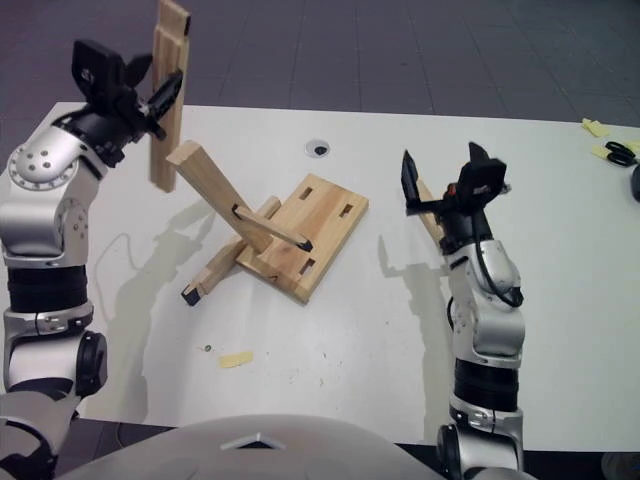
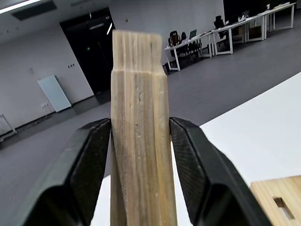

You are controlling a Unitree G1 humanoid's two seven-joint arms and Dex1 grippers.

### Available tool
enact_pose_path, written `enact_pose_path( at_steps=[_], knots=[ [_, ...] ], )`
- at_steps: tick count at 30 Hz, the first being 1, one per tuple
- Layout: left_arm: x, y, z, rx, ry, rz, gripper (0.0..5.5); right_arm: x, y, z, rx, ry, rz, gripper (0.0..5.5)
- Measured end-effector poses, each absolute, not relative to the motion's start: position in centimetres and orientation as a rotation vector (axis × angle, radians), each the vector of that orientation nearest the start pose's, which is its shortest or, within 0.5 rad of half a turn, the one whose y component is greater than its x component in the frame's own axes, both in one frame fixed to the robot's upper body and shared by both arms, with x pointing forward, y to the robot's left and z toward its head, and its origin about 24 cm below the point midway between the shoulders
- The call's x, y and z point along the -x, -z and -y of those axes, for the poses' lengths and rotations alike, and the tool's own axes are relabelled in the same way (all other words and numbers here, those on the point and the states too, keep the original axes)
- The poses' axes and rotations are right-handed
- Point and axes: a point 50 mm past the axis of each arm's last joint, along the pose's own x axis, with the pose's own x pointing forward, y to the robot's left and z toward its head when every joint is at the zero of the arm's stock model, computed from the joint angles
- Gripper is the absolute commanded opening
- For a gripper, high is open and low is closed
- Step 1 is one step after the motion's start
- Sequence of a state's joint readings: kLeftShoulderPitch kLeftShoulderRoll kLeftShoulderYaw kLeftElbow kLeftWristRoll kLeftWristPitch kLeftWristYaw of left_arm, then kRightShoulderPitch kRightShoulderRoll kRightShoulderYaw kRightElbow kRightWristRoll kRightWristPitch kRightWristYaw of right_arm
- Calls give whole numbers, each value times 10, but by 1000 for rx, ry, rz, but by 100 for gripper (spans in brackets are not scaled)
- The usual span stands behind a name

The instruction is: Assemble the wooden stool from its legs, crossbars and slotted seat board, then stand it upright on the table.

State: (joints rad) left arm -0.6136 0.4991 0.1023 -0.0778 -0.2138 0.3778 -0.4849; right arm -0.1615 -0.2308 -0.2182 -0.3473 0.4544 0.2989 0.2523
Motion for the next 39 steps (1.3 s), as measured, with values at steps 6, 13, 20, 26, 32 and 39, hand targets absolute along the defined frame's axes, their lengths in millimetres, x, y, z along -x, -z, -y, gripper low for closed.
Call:
enact_pose_path(
  at_steps=[6, 13, 20, 26, 32, 39],
  knots=[
    [-306, -250, -169, -444, 657, 375, 205, -262, -200, 163, -631, -556, 371, 540],
    [-292, -251, -147, -533, 788, 422, 205, -266, -220, 133, -844, -695, 327, 540],
    [-290, -248, -139, -538, 815, 422, 205, -267, -211, 101, -510, -775, 301, 540],
    [-290, -282, -130, -317, 829, 494, 205, -271, -185, 98, -287, -779, 235, 540],
    [-272, -304, -112, -226, 959, 533, 204, -296, -183, 96, -206, -699, 265, 540],
    [-264, -290, -102, -239, 1034, 481, 204, -309, -193, 91, -190, -632, 334, 463]
  ],
)
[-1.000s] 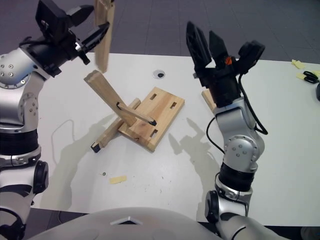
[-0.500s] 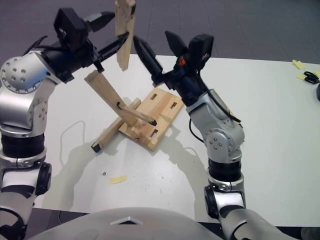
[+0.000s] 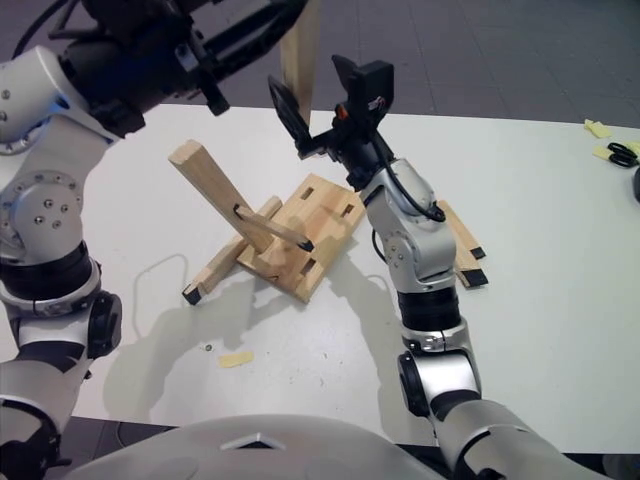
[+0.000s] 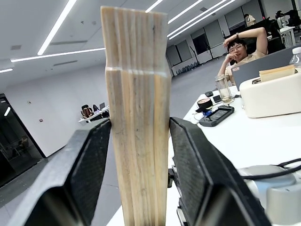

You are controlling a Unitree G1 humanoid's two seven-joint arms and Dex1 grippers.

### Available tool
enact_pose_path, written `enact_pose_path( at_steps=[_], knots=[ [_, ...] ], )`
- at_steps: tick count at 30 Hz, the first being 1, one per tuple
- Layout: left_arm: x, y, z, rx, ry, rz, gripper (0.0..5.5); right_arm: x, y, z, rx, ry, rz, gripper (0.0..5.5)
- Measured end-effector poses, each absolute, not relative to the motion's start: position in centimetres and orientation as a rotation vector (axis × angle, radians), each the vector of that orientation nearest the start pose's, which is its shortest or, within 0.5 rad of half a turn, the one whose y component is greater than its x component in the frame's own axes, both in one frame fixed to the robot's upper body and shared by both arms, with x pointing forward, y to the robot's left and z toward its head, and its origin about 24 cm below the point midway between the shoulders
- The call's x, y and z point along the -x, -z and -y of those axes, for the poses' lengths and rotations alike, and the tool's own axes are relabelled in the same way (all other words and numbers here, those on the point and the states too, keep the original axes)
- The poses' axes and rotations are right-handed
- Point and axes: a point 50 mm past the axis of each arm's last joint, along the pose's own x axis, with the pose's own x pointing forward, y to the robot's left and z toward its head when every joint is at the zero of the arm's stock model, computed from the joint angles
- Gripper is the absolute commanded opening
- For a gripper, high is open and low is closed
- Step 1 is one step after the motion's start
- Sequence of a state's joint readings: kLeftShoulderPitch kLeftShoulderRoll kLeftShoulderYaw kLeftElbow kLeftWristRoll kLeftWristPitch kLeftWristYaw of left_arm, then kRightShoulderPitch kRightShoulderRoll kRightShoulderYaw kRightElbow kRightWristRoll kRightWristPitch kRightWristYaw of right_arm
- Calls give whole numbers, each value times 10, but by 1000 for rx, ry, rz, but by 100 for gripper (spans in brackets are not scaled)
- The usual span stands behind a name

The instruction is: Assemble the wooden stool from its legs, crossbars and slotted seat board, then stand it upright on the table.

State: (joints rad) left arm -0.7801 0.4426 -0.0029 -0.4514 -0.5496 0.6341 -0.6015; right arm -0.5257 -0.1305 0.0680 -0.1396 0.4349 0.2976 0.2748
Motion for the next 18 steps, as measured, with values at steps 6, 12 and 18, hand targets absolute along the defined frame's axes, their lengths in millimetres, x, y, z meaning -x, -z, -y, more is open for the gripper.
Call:
enact_pose_path(
  at_steps=[6, 12, 18],
  knots=[
    [-266, -284, -102, -249, 1027, 458, 204, -309, -194, 91, -162, -609, 344, 364],
    [-264, -282, -100, -260, 1031, 453, 204, -306, -191, 90, -161, -599, 342, 266],
    [-263, -280, -98, -276, 1032, 451, 204, -303, -189, 89, -171, -601, 337, 187]
  ],
)
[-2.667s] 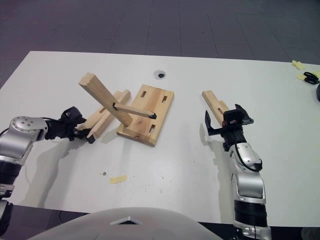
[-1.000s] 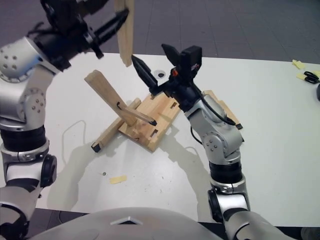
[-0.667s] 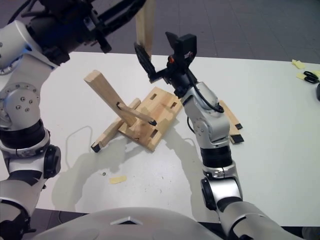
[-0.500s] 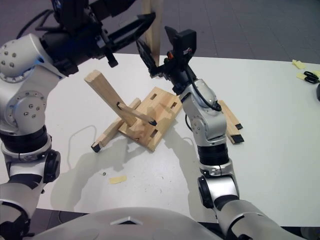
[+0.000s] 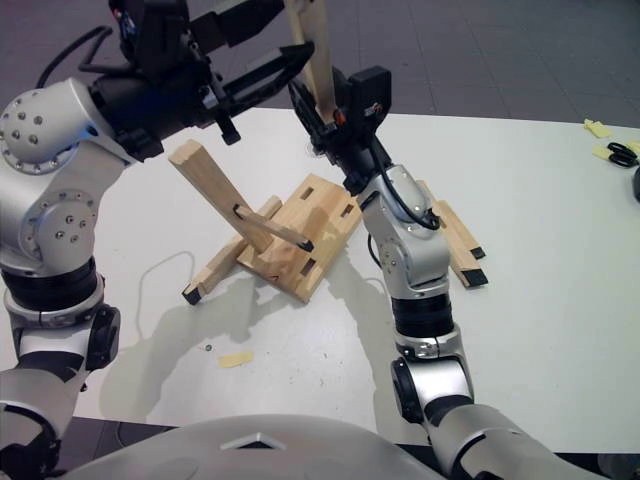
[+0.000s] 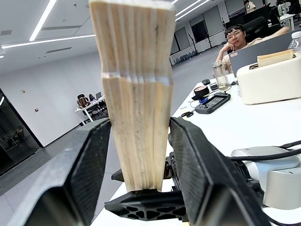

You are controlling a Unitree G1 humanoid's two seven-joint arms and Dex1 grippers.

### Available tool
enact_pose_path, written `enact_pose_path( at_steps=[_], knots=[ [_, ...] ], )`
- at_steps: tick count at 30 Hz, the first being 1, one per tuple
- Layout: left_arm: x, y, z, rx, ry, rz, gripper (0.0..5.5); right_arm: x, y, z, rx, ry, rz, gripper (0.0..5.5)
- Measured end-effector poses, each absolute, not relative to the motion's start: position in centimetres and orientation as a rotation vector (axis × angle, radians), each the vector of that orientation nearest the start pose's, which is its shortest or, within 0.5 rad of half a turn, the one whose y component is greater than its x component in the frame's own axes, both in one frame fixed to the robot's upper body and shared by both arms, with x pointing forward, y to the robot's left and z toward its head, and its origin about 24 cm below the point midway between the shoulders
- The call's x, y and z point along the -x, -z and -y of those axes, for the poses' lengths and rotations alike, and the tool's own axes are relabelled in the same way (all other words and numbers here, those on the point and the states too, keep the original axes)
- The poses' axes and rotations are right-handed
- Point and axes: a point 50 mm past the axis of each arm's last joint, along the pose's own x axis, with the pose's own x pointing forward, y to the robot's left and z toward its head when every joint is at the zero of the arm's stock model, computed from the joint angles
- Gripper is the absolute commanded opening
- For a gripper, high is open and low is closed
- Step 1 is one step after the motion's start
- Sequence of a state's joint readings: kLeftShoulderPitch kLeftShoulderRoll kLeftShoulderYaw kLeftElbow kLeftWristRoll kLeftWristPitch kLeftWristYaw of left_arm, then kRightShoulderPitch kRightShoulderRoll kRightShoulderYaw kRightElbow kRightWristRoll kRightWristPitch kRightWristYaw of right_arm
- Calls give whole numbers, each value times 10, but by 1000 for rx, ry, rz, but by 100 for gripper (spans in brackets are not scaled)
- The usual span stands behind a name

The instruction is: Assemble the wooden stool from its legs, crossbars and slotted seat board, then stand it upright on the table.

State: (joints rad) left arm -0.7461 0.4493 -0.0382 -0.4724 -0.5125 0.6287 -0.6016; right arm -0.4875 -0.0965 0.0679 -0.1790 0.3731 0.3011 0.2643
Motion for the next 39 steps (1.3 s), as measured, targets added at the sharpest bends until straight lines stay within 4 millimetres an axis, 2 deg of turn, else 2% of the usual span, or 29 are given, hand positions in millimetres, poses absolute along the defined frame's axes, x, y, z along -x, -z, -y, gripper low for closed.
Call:
enact_pose_path(
  at_steps=[6, 8, 11, 15, 17, 20, 24, 29, 36, 39],
  knots=[
    [-263, -278, -96, -280, 1043, 444, 202, -300, -185, 88, -166, -602, 330, 162],
    [-262, -279, -96, -280, 1045, 446, 174, -301, -185, 93, -140, -564, 336, 135],
    [-261, -279, -98, -246, 1067, 431, 134, -306, -182, 109, -5, -469, 350, 103],
    [-253, -288, -105, -64, 1187, 374, 190, -310, -184, 131, 201, -365, 400, 103],
    [-246, -304, -111, 51, 1255, 383, 217, -310, -187, 141, 310, -326, 439, 103],
    [-250, -316, -118, 121, 1205, 378, 259, -309, -191, 151, 437, -291, 487, 103],
    [-258, -311, -117, 167, 1156, 305, 323, -304, -194, 149, 699, -323, 573, 103],
    [-268, -303, -106, 232, 1161, 84, 406, -303, -191, 142, 1169, -391, 720, 103],
    [-286, -284, -104, 233, 1106, -263, 527, -309, -218, 146, 1423, -277, 980, 103],
    [-289, -284, -99, 225, 1165, -376, 540, -308, -230, 147, 1493, -226, 1105, 103]
  ],
)
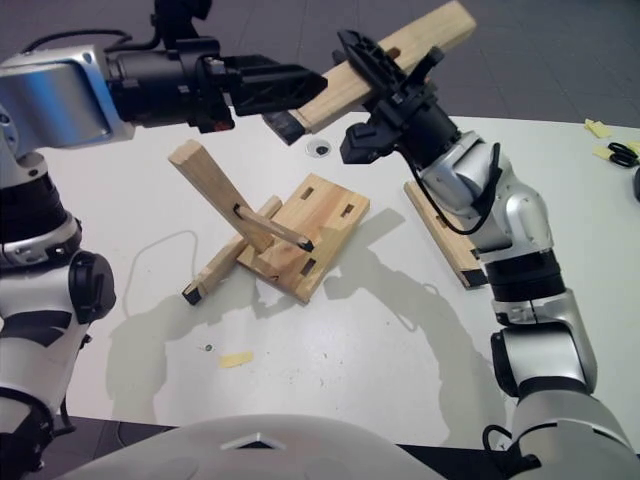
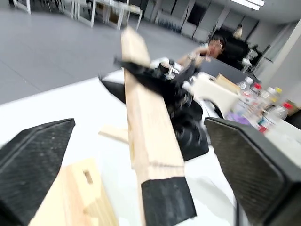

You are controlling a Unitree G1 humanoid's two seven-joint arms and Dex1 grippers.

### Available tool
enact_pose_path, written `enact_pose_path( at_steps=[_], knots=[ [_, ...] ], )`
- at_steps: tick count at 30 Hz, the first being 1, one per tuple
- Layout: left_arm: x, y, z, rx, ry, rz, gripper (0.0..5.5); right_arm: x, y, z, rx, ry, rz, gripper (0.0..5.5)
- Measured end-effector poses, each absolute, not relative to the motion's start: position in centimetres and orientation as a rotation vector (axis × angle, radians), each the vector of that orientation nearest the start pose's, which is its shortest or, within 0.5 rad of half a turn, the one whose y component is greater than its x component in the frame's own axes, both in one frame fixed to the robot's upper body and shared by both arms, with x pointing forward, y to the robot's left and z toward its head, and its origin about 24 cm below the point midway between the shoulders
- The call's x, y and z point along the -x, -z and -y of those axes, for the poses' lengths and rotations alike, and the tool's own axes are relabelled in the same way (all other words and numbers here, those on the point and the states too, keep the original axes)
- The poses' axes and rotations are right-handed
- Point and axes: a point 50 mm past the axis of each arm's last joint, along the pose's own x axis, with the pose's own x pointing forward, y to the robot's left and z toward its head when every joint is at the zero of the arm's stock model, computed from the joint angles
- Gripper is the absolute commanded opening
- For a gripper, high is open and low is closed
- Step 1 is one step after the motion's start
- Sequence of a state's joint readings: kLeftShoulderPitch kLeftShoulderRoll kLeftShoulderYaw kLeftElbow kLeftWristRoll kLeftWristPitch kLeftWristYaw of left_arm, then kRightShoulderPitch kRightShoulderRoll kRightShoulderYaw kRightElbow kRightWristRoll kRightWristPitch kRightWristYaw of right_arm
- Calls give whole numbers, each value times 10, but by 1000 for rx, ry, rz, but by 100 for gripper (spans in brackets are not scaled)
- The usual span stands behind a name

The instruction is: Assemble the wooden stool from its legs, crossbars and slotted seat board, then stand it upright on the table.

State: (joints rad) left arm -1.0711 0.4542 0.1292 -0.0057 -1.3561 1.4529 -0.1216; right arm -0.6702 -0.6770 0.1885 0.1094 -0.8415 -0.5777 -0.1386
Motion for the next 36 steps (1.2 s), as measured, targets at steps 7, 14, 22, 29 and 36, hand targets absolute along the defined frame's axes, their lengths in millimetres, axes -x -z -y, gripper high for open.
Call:
enact_pose_path(
  at_steps=[7, 14, 22, 29, 36],
  knots=[
    [-291, -285, -93, 248, 1296, -526, 425, -305, -247, 136, 1557, -161, 1337, 103],
    [-288, -281, -91, 219, 1347, -590, 302, -301, -245, 131, 1566, -170, 1404, 103],
    [-285, -281, -91, 206, 1384, -587, 182, -299, -245, 130, 1556, -160, 1435, 103],
    [-286, -279, -85, 192, 1387, -587, 127, -300, -243, 134, 1583, -134, 1458, 153],
    [-291, -277, -88, 157, 1305, -581, 104, -299, -234, 137, 1604, -165, 1451, 262]
  ],
)
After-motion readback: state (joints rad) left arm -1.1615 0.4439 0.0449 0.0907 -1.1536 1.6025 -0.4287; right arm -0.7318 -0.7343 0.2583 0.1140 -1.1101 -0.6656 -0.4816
